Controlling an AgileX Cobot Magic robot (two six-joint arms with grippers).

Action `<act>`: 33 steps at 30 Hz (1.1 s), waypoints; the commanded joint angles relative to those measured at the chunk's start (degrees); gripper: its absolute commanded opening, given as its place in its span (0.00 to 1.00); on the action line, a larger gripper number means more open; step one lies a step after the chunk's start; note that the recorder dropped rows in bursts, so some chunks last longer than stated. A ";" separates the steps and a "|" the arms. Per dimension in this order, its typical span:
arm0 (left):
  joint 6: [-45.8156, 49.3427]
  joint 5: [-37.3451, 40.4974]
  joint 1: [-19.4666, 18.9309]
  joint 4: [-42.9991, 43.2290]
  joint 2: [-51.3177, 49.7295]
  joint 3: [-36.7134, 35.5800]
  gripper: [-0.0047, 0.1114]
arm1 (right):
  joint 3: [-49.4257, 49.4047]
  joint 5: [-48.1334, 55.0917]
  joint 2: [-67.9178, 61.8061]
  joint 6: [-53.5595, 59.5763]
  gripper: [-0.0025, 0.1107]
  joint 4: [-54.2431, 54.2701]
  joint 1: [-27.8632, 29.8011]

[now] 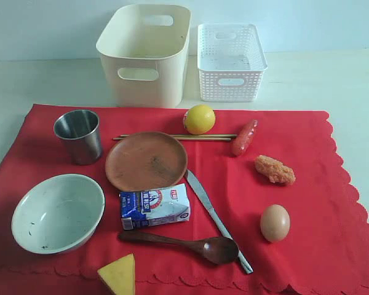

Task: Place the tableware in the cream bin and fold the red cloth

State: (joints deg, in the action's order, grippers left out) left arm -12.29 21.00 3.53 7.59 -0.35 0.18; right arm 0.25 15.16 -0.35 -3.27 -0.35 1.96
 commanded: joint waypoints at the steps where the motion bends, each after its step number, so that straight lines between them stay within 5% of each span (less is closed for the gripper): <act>1: 0.01 -0.64 -0.20 -0.31 0.35 -0.18 0.04 | -0.25 -0.75 0.35 0.26 0.02 -0.08 0.05; 33: 0.01 -0.64 -0.20 -0.31 0.35 -0.18 0.04 | 5.97 -0.52 -8.69 0.26 0.02 0.35 0.05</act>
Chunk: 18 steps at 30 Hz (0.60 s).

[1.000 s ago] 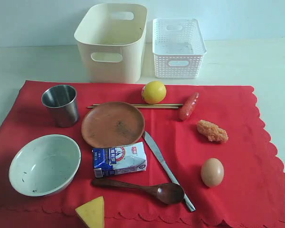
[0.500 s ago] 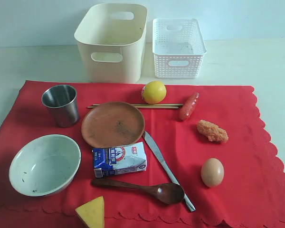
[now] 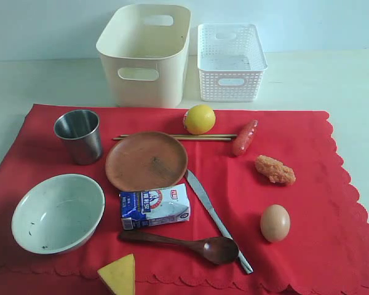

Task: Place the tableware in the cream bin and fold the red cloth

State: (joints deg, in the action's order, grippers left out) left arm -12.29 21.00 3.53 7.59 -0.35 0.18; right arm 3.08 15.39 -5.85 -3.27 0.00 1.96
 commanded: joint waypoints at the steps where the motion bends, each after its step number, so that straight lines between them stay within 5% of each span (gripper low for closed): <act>1: 0.01 -0.64 -0.20 -0.31 0.35 -0.18 0.04 | 3.81 -0.75 -3.86 0.26 0.02 0.00 0.05; 18: 0.01 -0.64 -0.20 -0.31 0.35 -0.18 0.04 | 15.37 -1.81 -19.93 0.26 0.02 0.00 0.05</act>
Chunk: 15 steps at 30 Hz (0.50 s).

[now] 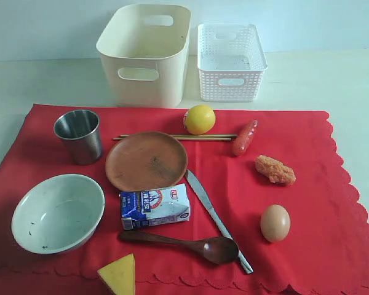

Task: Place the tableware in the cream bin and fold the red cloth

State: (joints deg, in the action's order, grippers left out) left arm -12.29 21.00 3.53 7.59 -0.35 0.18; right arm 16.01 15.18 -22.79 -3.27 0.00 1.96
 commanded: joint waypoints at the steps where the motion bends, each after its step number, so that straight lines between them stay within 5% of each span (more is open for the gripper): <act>1: 0.01 -0.64 -0.20 -0.31 0.35 -0.18 0.04 | 3.05 -2.01 -3.72 0.26 0.02 0.00 0.05; 15: -0.01 -0.53 -0.20 -0.31 0.35 -0.18 0.04 | 13.23 -3.32 -15.01 0.26 0.02 0.00 0.05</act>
State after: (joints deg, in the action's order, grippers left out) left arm -12.29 21.00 3.53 7.59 -0.35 0.18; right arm 26.93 12.77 -35.21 -3.27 0.00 1.96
